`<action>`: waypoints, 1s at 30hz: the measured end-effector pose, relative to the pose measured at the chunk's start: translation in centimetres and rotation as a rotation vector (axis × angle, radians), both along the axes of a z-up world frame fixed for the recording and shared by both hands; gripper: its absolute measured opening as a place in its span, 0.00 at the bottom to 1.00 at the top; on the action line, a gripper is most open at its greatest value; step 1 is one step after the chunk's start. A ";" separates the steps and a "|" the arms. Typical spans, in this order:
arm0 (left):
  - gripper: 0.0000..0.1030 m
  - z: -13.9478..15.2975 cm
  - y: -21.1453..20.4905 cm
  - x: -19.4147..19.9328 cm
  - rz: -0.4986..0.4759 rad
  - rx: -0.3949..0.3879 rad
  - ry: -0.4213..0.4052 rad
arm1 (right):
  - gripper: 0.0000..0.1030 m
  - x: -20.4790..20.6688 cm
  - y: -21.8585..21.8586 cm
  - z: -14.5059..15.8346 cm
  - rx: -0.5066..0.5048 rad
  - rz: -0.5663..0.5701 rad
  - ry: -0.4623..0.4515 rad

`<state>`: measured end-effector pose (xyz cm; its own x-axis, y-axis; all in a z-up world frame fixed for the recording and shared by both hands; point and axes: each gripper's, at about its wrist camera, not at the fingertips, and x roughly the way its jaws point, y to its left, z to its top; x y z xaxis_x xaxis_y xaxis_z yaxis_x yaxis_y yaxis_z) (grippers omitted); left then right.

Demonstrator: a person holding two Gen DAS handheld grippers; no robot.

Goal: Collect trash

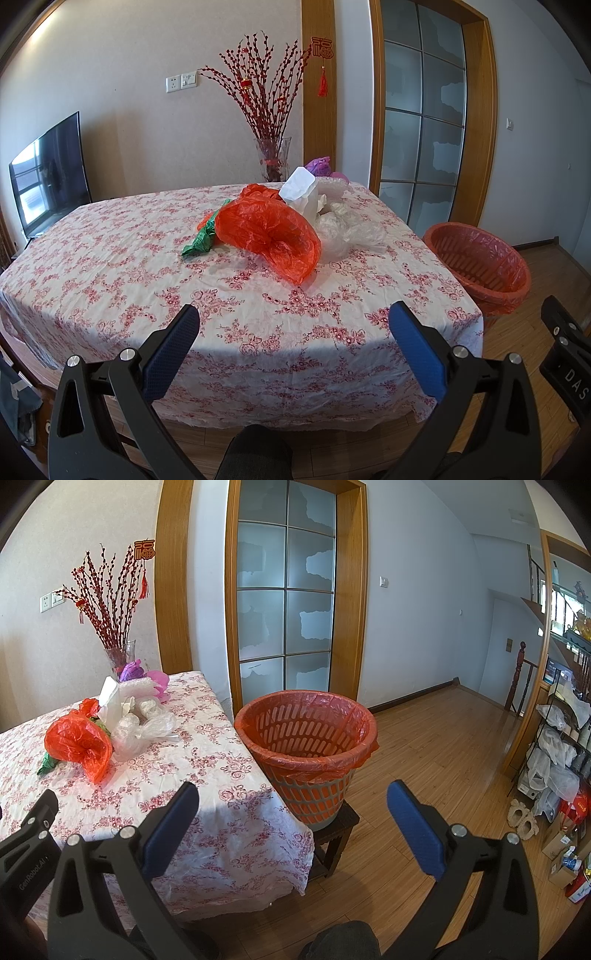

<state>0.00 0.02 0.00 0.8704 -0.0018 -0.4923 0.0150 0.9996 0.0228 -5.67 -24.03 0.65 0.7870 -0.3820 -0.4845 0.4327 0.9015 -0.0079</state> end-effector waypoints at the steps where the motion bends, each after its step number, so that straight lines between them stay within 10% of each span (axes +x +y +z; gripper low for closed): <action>1: 0.98 0.0 0.0 0.0 0.000 0.000 0.000 | 0.96 0.0 0.0 0.0 0.000 0.000 0.000; 30: 0.98 0.0 0.0 0.2 -0.001 -0.002 0.002 | 0.96 0.1 -0.1 -0.1 0.000 -0.001 0.001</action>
<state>0.25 0.01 0.04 0.8695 -0.0030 -0.4939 0.0156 0.9997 0.0213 -5.56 -24.14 0.57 0.7861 -0.3829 -0.4852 0.4335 0.9011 -0.0088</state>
